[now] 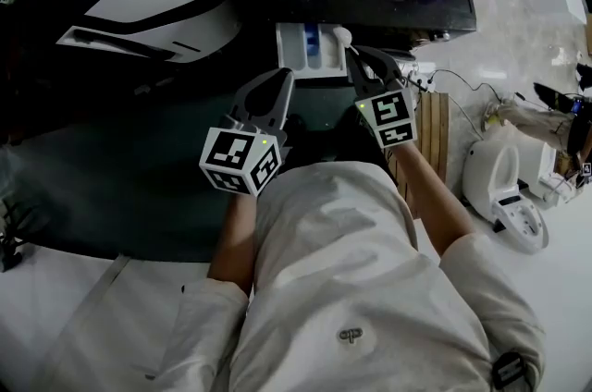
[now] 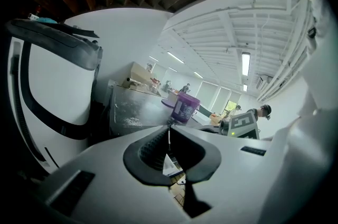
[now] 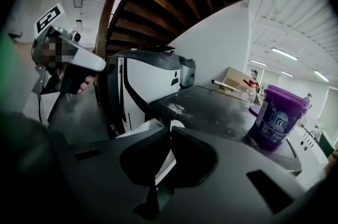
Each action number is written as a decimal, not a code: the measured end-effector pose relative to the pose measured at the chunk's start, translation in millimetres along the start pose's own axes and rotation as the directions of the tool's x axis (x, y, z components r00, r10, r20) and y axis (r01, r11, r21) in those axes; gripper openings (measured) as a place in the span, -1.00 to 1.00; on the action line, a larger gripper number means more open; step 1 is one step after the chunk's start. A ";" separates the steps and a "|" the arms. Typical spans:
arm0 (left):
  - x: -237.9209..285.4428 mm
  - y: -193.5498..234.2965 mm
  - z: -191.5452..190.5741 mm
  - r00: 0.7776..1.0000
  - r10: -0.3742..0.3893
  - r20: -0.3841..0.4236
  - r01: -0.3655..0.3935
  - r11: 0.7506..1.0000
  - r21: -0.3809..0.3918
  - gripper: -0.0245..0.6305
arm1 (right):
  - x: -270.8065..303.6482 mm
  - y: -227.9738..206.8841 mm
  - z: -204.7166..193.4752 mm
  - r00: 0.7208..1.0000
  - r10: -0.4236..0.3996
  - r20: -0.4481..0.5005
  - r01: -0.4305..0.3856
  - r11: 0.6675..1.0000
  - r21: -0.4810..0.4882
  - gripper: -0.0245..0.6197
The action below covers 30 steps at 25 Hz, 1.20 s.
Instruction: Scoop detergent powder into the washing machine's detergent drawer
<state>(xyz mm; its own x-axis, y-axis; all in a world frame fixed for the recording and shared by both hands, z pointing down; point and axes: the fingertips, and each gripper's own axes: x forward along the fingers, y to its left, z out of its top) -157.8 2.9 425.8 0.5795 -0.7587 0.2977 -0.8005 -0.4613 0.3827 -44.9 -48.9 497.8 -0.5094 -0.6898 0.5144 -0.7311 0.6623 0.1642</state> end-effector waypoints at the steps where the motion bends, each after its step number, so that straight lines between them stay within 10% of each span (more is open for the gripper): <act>1: 0.0 -0.6 0.2 1.000 0.001 0.001 -0.001 1.000 0.000 -0.85 | -0.4 -1.2 -1.0 1.000 0.004 0.002 -0.004 1.000 0.023 -0.90; 30: 26.9 -51.6 29.4 0.988 0.141 0.059 -0.144 0.988 0.056 -0.85 | -67.5 -38.4 71.3 0.949 0.196 0.246 -0.220 0.973 0.075 -0.89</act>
<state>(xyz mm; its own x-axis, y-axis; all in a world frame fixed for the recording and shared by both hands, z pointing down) -105.4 -7.2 388.3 0.4508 -0.8419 0.2967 -0.8830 -0.3720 0.2862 -14.8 -48.7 396.7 -0.7385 -0.5968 0.3139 -0.6327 0.7742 -0.0165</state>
